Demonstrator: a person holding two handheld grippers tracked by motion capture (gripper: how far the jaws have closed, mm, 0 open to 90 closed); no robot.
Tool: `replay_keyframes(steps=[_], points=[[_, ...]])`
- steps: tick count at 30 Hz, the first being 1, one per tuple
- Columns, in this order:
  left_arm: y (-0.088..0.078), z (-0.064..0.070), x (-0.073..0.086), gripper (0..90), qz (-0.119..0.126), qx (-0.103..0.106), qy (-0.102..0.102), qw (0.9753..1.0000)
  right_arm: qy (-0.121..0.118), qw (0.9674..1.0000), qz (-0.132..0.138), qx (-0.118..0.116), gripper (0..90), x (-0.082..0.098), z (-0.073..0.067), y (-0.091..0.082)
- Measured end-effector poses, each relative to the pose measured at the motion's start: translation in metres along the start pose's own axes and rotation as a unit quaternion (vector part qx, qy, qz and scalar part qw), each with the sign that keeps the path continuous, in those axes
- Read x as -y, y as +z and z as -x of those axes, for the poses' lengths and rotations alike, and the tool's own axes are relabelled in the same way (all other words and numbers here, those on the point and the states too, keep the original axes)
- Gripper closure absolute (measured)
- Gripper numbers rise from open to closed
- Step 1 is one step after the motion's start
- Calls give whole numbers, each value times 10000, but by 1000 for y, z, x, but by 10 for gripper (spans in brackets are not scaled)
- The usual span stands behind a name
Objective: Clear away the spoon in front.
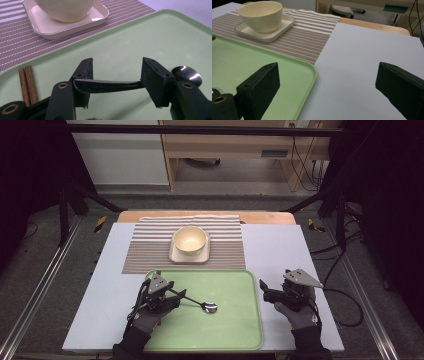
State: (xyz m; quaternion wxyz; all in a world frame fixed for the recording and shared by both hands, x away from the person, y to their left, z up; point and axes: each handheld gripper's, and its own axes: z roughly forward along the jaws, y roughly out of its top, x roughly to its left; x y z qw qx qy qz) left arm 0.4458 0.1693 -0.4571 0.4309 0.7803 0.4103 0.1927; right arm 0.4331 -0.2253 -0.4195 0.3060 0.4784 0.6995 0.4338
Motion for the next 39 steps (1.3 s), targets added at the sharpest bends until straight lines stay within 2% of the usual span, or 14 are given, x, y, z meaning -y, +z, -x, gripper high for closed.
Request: replay_keyframes(steps=[3, 7, 16, 22, 28, 33, 36, 39], points=[[4, 0, 1, 415, -195, -128, 156, 9996, -1, 10000, 2, -2, 59, 0, 0, 0], [10, 3, 2, 390, -369, -152, 261, 9989, -6, 10000, -5, -1, 59, 0, 0, 0], [15, 3, 3, 379, -559, -220, 243, 9979, -20, 10000, -16, -2, 59, 0, 0, 1], [11, 0, 1, 312, -524, -357, 212, 9978, -24, 10000, -21, -3, 59, 0, 0, 0], [1, -6, -5, 271, -203, -347, 80, 9992, -17, 10000, -19, 2, 59, 0, 0, 0], [-9, 0, -9, 340, 85, -213, 84, 9997, -3, 10000, -23, 7, 59, 0, 1, 0], [-12, 8, -10, 423, 132, -61, 195, 9997, -5, 10000, -17, 11, 59, 0, 1, 0], [-11, 18, -10, 546, 113, 100, 311, 9994, 11, 10000, -14, 11, 59, 0, 2, 0]])
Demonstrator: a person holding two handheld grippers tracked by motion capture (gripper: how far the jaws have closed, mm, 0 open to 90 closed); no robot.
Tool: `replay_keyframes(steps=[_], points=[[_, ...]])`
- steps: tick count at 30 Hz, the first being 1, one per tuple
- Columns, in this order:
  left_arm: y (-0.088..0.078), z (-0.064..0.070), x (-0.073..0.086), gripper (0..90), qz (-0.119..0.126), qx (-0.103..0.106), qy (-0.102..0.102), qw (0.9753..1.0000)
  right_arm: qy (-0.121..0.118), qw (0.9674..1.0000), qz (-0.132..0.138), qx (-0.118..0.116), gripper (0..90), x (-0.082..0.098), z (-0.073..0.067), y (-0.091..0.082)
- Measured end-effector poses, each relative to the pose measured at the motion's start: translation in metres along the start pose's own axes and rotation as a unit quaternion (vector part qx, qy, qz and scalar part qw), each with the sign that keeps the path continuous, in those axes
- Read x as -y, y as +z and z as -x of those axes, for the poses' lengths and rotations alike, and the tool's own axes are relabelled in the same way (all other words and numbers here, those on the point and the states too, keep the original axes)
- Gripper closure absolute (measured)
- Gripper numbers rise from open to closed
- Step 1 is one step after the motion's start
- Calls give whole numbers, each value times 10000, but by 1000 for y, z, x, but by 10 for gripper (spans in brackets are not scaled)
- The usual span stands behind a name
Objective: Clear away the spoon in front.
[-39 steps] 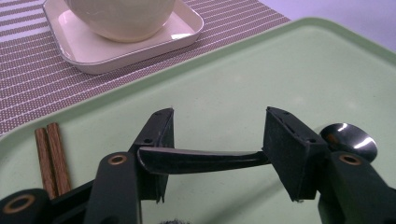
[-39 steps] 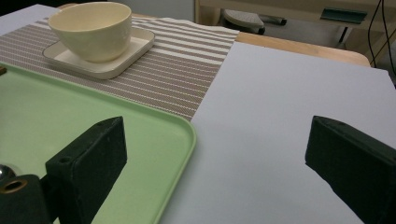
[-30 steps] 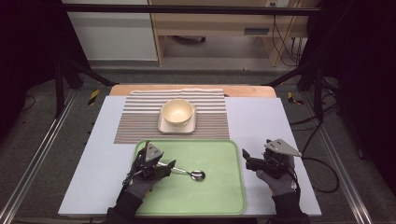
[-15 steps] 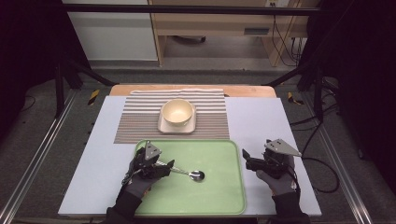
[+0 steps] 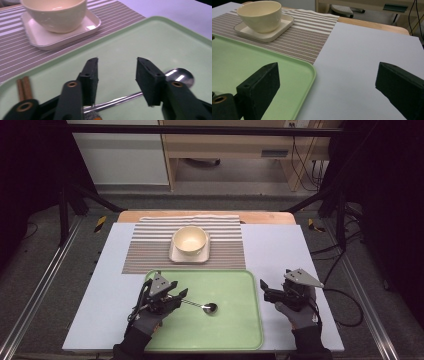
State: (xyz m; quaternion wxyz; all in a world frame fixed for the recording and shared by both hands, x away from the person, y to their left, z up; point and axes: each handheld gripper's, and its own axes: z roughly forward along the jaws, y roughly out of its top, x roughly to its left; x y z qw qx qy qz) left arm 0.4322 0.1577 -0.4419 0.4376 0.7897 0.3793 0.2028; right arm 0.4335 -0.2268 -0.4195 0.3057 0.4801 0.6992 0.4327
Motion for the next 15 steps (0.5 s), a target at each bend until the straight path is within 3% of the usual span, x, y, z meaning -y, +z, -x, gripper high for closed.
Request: replay_keyframes(steps=[6, 15], points=[[9, 19, 0, 725, -119, 168, 221, 9995, 0, 10000, 24, 9, 59, -1, 0, -1], [24, 31, 0, 891, -283, 310, 251, 9988, 22, 10000, 35, 6, 59, -1, 1, -2]])
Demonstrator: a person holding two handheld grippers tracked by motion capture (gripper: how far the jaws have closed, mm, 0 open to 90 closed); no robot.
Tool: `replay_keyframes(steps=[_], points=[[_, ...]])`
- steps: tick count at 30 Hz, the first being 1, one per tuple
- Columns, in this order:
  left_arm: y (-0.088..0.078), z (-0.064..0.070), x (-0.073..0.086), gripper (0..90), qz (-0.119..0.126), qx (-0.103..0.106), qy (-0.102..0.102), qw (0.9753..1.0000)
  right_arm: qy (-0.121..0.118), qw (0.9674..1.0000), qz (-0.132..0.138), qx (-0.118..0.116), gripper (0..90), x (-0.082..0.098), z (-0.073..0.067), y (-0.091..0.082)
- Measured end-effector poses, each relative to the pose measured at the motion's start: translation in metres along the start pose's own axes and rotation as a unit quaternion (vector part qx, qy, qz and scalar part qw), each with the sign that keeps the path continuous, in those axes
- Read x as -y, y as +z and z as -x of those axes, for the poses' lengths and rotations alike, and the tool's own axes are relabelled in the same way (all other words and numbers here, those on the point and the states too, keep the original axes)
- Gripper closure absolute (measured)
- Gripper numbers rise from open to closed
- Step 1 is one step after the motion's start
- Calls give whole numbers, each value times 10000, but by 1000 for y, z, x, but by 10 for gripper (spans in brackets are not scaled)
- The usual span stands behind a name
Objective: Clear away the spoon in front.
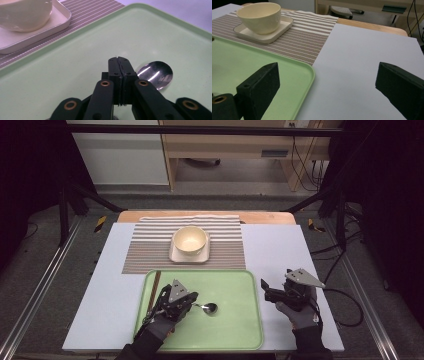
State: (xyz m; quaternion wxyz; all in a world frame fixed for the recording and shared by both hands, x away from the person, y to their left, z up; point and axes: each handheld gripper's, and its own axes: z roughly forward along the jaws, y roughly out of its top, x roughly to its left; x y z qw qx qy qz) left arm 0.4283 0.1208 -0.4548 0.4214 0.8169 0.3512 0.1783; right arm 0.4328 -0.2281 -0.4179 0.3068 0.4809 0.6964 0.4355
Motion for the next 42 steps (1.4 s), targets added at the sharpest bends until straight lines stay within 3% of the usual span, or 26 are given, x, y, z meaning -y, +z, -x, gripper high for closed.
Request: replay_keyframes(steps=[3, 11, 19, 42], points=[[8, 0, 1, 894, -142, 53, -32, 9999, -22, 10000, -5, 20, 59, 0, 0, 0], [23, 9, 3, 895, -391, 30, 152, 9991, -28, 10000, -18, 20, 59, 1, 0, 1], [28, 10, 6, 894, -569, 32, 187, 9982, -8, 10000, -27, 6, 59, 1, 1, 1], [14, 17, 13, 894, -781, 321, 359, 9958, -25, 10000, -9, 24, 60, 1, 2, 0]])
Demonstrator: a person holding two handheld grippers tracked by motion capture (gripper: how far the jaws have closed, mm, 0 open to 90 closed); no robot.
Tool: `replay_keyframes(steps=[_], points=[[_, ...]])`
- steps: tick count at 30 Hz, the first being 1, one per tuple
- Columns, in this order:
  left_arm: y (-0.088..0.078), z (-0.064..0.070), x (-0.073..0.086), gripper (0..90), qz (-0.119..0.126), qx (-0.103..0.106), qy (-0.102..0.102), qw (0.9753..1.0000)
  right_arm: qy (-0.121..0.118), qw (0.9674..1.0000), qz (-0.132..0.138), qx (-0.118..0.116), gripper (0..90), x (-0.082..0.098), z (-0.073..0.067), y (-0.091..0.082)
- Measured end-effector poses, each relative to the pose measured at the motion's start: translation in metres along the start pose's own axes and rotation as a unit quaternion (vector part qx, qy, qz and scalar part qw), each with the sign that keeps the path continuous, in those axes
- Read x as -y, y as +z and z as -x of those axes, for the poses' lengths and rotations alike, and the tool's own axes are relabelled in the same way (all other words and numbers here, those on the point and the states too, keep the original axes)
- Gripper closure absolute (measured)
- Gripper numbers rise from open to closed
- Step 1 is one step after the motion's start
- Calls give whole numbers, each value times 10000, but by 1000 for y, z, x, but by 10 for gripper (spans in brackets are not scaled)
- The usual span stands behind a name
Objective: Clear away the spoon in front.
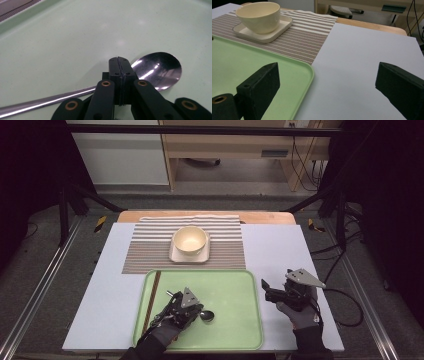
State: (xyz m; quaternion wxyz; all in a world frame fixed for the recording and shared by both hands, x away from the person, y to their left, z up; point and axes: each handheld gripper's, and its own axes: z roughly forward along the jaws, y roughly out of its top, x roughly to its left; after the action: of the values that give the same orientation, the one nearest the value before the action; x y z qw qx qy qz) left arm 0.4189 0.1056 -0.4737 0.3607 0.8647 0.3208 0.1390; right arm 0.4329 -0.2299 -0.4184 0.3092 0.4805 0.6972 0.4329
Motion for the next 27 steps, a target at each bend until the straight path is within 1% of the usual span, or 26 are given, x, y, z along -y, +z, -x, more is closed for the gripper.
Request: replay_keyframes(steps=[2, 5, 6, 12, 15, 22, 23, 24, 27], points=[[-2, 1, 2, 894, -30, -8, 57, 10000, -4, 10000, 9, -2, 59, 0, 0, 0], [-6, 3, 5, 894, -20, 24, 70, 10000, 33, 10000, 17, -13, 59, -1, 0, -1], [-8, 2, 7, 894, -48, 35, 121, 9999, 41, 10000, 15, -13, 59, -1, 0, -1], [-15, 3, 13, 894, -79, 66, 193, 9998, 3, 10000, 6, -1, 59, 0, 0, -1], [-19, 2, 17, 894, -103, 73, 224, 9997, 20, 10000, 20, -3, 59, -1, 0, -1], [-27, 0, 24, 894, -109, 79, 207, 9997, 7, 10000, -5, -4, 59, 0, 0, 0], [-27, -1, 24, 894, -109, 82, 196, 9997, 10, 10000, -2, -5, 59, 0, 0, 0], [-27, 0, 24, 894, -114, 38, 181, 9998, 0, 10000, 2, -1, 59, 0, 0, 0], [-25, 0, 22, 894, -33, 63, 145, 9999, 28, 10000, 14, -14, 59, -1, 0, -1]])
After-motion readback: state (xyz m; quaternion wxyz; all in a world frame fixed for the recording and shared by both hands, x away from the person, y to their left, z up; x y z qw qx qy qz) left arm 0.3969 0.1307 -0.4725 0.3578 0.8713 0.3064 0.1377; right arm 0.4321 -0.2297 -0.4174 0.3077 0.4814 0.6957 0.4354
